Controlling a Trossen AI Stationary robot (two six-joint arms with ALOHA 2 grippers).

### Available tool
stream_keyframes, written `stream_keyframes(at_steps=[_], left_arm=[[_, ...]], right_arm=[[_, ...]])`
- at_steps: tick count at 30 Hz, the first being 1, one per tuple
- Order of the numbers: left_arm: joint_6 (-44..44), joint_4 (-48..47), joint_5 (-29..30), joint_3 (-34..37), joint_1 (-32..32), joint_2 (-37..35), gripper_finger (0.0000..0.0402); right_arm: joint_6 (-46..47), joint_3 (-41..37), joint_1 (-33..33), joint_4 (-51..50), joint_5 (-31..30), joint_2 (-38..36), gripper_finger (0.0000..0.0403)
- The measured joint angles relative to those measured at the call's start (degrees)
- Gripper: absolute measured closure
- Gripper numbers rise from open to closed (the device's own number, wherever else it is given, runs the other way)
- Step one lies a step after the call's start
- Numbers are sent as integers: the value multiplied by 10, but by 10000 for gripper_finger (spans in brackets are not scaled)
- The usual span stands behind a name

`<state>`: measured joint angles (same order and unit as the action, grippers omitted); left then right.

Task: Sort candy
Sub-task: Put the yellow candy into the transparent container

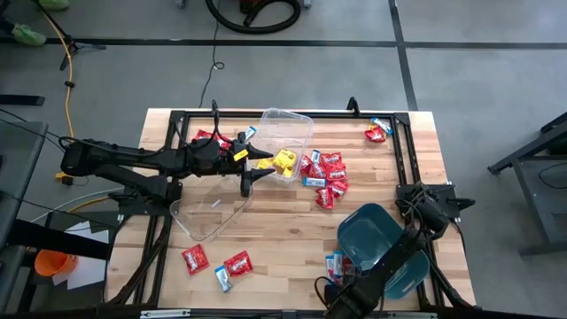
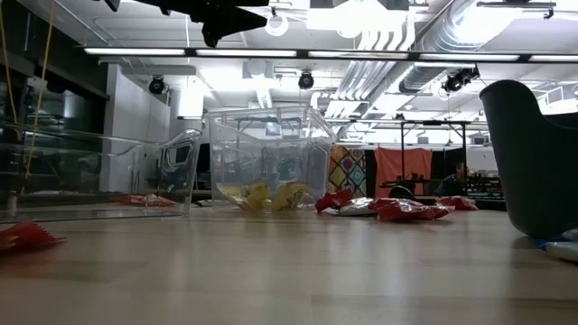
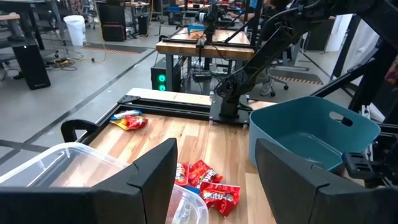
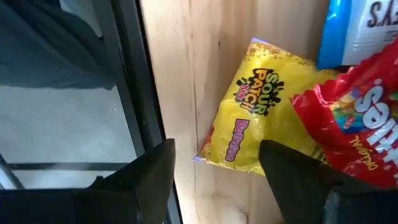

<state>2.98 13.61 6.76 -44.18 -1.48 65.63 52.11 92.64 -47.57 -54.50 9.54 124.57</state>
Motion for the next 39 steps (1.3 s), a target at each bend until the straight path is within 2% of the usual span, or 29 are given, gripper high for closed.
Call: stream_keyframes(at_steps=[4, 9, 11, 15, 19, 29, 35, 39], left_arm=[[7, 0, 0, 0, 0, 0, 197], [13, 0, 0, 0, 0, 0, 197], [13, 0, 0, 0, 0, 0, 197], [13, 0, 0, 0, 0, 0, 197], [13, 0, 0, 0, 0, 0, 197], [13, 1, 0, 0, 0, 0, 197], [13, 0, 0, 0, 0, 0, 197], [13, -26, -3, 0, 0, -3, 197]], right_arm=[[0, 0, 1, 0, -7, 1, 229], [-31, -1, 1, 9, -10, 2, 356], [-42, -1, 2, 13, -6, 2, 390], [-50, 1, 4, 15, 6, 3, 379], [-74, 24, 7, -4, 14, 7, 398], [-178, 157, 18, -75, -3, 7, 401], [-242, 253, 26, -129, -42, 5, 402], [-295, 312, 32, -187, -136, 4, 402]])
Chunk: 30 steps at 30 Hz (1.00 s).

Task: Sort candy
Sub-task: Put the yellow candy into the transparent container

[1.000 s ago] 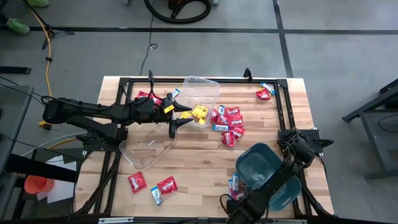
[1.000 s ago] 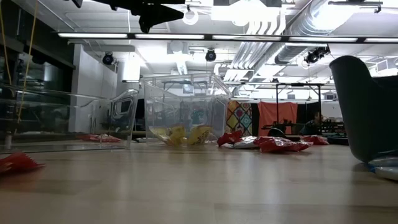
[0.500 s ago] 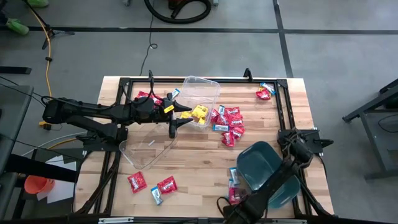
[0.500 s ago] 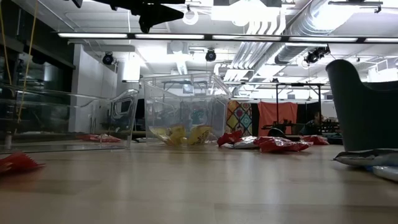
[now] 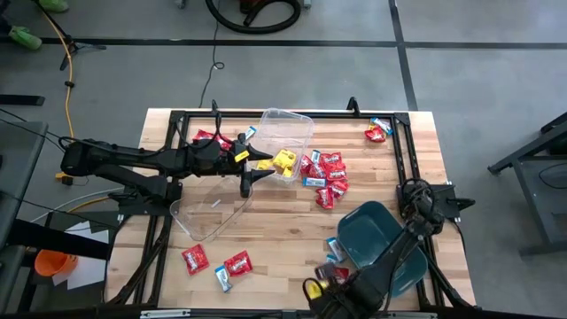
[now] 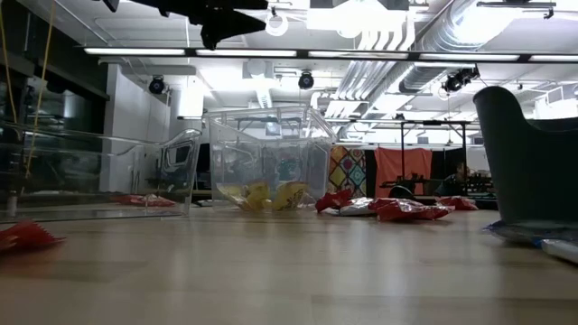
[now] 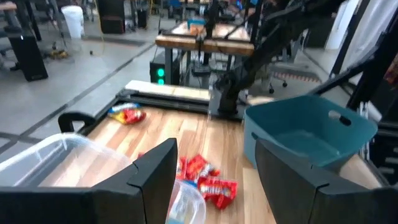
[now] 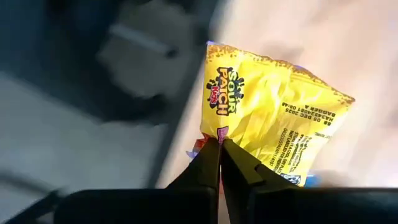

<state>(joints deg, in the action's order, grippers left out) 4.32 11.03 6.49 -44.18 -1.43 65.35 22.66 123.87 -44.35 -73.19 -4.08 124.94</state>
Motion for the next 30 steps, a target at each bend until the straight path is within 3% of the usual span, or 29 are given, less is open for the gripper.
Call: stream_keyframes(at_steps=[4, 10, 14, 19, 24, 30], left_arm=[[0, -61, 0, 0, 0, -13, 197], [1, -122, -8, 0, 3, -46, 197], [0, -124, -16, 0, 16, -65, 197], [-14, -129, -15, 0, 33, -83, 197], [-15, -128, -15, 0, 39, -89, 197], [-15, -129, -13, 0, 39, -86, 197]], right_arm=[[-47, 18, 21, -30, -89, -1, 402], [-123, -21, 83, -50, -95, -1, 403], [-155, -100, 137, -21, -89, -30, 403], [-160, -253, 205, 52, -48, -135, 403], [-176, -427, 263, 230, -65, -297, 403], [-242, -652, 350, 652, -92, -462, 403]])
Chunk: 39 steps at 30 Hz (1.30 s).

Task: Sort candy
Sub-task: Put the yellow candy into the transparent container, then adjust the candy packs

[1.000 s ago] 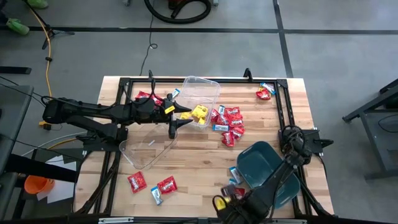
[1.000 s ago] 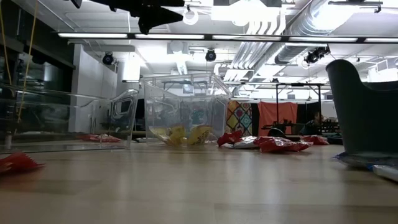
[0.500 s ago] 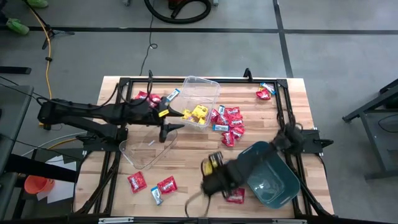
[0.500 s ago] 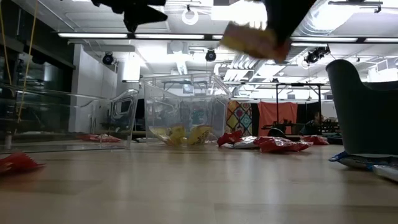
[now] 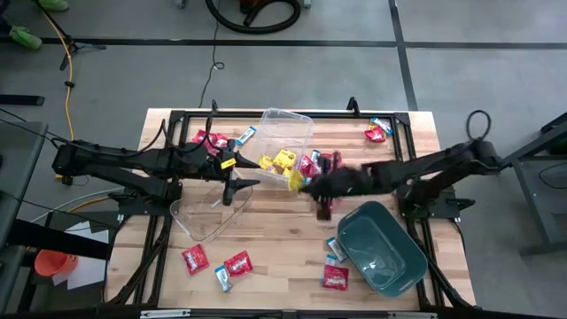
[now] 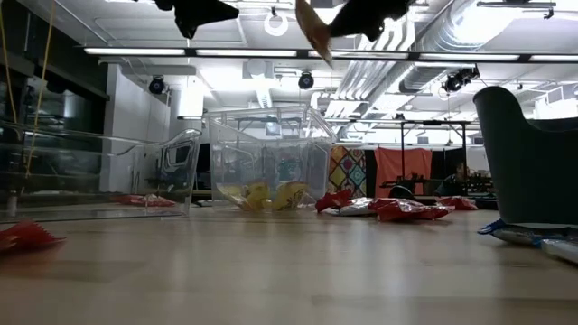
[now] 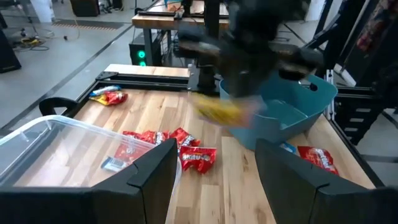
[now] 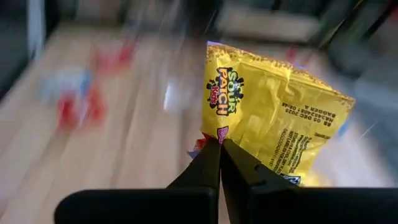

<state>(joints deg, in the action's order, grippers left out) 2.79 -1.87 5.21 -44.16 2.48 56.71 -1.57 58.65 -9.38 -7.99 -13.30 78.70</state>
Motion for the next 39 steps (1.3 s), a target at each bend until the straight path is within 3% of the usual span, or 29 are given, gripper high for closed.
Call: stream_keyframes(at_steps=[5, 11, 19, 24, 29, 35, 39], left_arm=[[1, 13, 0, 0, 0, 0, 197], [0, 23, 1, 0, 0, 0, 197], [3, 24, 1, 0, 0, 0, 197], [16, 26, 2, 0, 0, 0, 197], [17, 27, 2, 0, 0, 0, 197], [26, 29, 1, 0, 0, 0, 197], [26, 30, 1, 0, 0, 0, 197]], right_arm=[[-13, -125, 78, 294, 9, -24, 403], [31, -155, 139, 394, 60, 15, 403], [51, -80, 152, 377, 52, 78, 403], [56, -9, 151, 247, 7, 102, 388], [49, 43, 156, 124, -15, 112, 320], [17, 46, 155, 97, -15, 110, 211], [9, 46, 155, 65, -17, 108, 167]])
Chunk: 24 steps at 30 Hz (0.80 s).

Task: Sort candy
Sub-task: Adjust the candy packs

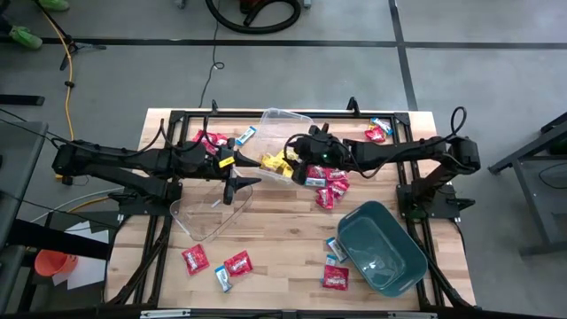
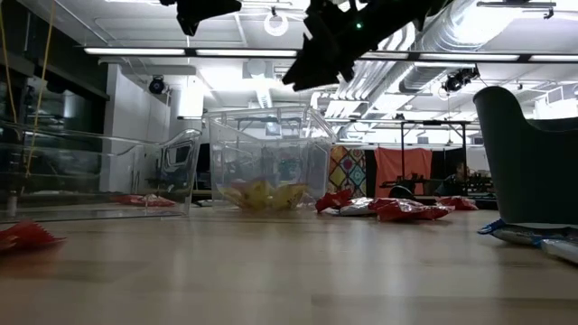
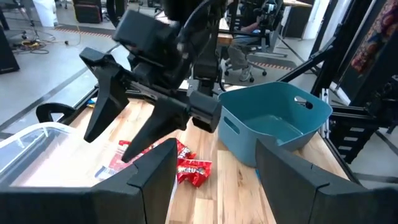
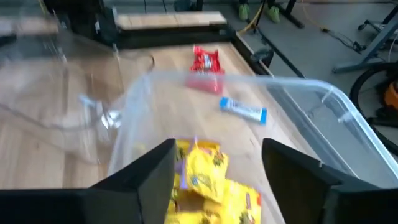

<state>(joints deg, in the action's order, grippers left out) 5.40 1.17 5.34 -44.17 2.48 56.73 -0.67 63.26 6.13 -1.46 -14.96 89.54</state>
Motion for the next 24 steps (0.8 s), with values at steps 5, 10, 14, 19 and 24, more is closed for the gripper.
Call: stream_keyframes(at_steps=[5, 10, 14, 19, 24], left_arm=[[-12, 0, 0, 0, 0, 0, 197], [-43, 0, 33, 0, -1, 0, 197], [-81, 1, 74, 0, -3, 0, 197], [-134, 0, 92, 0, -3, 0, 197], [-196, -4, 98, 0, -3, 0, 197]], right_arm=[[-43, 0, -1, -79, -1, -30, 158], [-58, 0, 0, -163, -1, -80, 157], [-62, 0, 0, -222, -17, -122, 157], [-75, 0, 0, -271, -68, -158, 157], [-100, 0, 11, -271, -87, -165, 157]])
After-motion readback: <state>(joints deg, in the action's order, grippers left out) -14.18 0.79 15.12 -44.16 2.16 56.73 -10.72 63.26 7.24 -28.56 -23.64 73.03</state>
